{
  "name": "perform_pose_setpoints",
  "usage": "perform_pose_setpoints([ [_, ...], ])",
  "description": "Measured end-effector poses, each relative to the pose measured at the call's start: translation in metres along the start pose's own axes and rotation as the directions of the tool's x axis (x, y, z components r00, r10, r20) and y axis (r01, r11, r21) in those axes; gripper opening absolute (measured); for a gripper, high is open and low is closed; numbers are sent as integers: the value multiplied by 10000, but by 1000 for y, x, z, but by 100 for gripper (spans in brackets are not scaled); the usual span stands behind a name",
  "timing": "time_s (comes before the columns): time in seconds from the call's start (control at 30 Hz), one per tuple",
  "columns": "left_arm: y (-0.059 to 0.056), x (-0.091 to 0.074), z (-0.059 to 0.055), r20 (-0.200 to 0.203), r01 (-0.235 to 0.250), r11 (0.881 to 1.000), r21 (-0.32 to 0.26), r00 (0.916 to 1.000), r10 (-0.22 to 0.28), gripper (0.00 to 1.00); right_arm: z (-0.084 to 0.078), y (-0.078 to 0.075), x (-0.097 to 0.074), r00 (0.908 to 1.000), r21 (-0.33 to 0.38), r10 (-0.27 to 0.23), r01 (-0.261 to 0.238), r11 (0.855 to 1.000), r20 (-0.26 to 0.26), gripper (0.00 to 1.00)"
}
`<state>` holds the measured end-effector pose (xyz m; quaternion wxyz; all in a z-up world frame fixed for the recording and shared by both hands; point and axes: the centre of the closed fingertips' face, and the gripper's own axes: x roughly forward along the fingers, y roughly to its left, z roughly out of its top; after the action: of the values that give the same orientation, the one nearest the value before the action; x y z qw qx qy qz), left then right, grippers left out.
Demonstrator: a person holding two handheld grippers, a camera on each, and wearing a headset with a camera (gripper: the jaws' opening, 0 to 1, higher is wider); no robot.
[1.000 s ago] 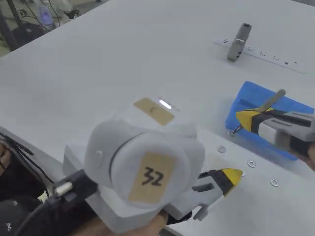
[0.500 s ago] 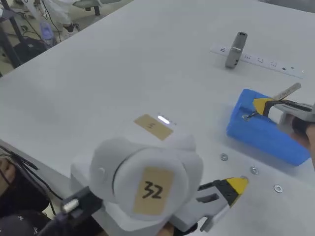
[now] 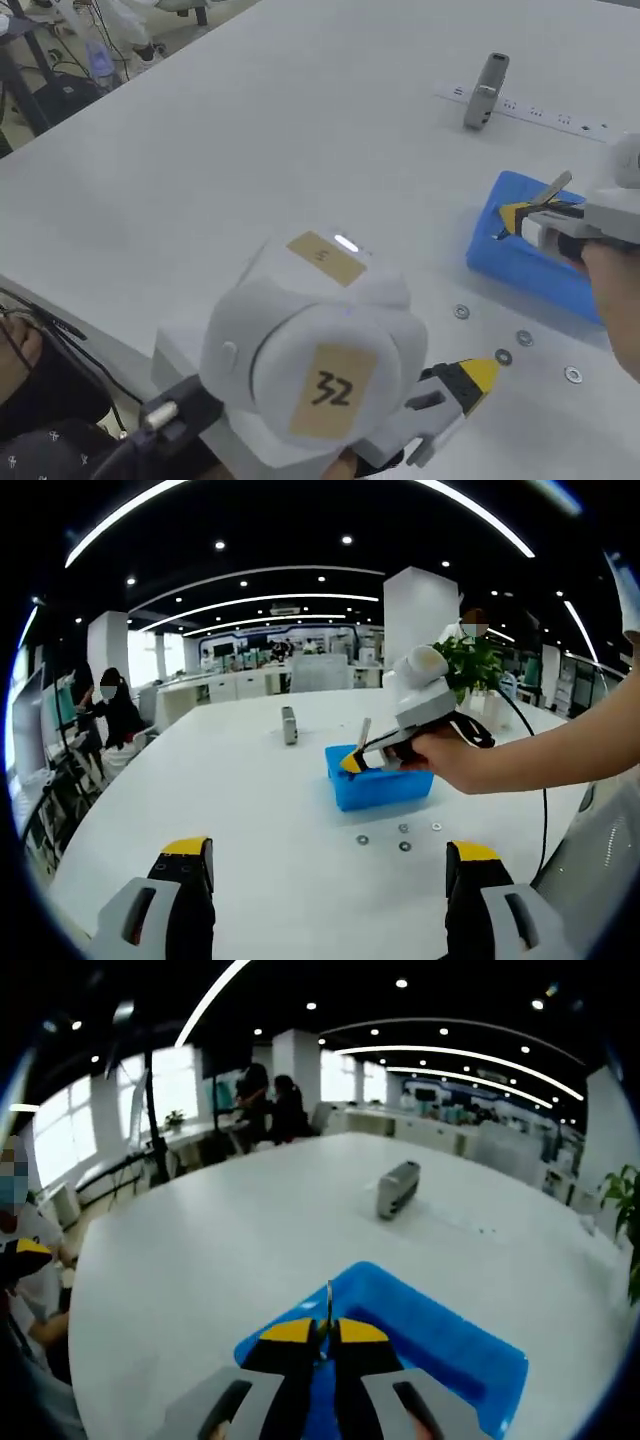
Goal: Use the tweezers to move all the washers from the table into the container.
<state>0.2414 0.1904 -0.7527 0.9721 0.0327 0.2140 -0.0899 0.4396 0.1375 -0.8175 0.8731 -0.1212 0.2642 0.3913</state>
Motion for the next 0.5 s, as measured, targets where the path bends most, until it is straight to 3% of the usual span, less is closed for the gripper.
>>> perform_pose_setpoints([
  [0.13, 1, 0, -1, -48, -17, 10000, 10, 10000, 18, 99, -8, 4, 2, 9990, -441, 31, -51, 9990, -456, 3],
  [0.17, 0, 0, -2, -84, 3, 10000, 1, 10000, -3, 99, -4, 3, 1, 9998, -478, 42, -52, 9988, -218, 3],
  [0.5, 1, -1, -3, -176, 65, 10000, -20, 9998, -65, 99, -2, 4, 1, 9994, -5, 3, -3, 10000, -337, 5],
])
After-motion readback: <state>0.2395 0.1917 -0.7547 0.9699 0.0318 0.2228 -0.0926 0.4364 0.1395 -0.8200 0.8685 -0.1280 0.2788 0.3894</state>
